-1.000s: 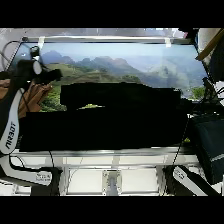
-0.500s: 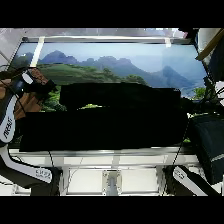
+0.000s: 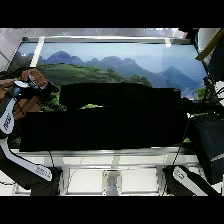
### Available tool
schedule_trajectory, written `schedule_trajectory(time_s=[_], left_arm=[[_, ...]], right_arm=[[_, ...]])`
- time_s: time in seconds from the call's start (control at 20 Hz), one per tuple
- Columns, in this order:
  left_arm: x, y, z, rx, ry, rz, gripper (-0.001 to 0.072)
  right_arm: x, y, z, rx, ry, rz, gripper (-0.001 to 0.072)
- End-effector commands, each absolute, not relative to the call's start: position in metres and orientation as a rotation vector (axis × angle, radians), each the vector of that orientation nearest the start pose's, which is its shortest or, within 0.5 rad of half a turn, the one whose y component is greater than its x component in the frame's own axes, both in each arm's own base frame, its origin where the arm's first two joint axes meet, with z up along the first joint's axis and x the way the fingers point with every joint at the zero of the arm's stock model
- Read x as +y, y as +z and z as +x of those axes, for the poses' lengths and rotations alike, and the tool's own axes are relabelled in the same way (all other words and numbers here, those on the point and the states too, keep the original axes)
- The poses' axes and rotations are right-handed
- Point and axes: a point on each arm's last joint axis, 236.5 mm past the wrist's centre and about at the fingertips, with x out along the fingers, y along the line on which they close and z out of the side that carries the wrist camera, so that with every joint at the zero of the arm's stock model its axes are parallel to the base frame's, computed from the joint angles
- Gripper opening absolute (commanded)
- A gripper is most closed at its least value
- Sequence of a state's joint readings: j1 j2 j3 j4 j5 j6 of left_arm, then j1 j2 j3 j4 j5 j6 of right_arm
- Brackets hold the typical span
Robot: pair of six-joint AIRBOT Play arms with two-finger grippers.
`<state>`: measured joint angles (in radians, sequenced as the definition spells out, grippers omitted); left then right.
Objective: Fold the clothes and pants, and hang the long-sleeved shirts on hangers.
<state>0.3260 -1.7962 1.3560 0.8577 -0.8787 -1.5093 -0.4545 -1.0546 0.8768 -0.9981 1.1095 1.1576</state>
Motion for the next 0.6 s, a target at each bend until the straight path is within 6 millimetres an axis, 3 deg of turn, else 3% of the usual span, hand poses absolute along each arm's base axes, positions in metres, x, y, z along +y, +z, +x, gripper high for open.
schedule_trajectory(time_s=[0.0, 0.25, 0.3, 0.35, 0.4, 0.55], left_arm=[[0.030, -0.099, 0.500, 1.165, -0.037, -0.830, 0.0500], [0.005, -0.090, 0.507, 1.137, -0.141, -0.817, 0.0479], [0.002, -0.088, 0.509, 1.128, -0.149, -0.830, 0.0421], [0.002, -0.087, 0.510, 1.124, -0.151, -0.835, 0.0235], [0.002, -0.087, 0.510, 1.123, -0.150, -0.835, 0.0004], [0.008, -0.079, 0.515, 1.098, -0.156, -0.822, 0.0010]], right_arm=[[-0.038, 0.023, 0.341, 1.066, 0.118, 0.447, 0.0387], [-0.037, 0.023, 0.341, 1.064, 0.119, 0.452, 0.0387], [-0.037, 0.023, 0.341, 1.064, 0.119, 0.452, 0.0387], [-0.037, 0.023, 0.341, 1.064, 0.119, 0.452, 0.0387], [-0.037, 0.023, 0.341, 1.064, 0.119, 0.452, 0.0387], [-0.037, 0.023, 0.341, 1.064, 0.119, 0.452, 0.0387]])
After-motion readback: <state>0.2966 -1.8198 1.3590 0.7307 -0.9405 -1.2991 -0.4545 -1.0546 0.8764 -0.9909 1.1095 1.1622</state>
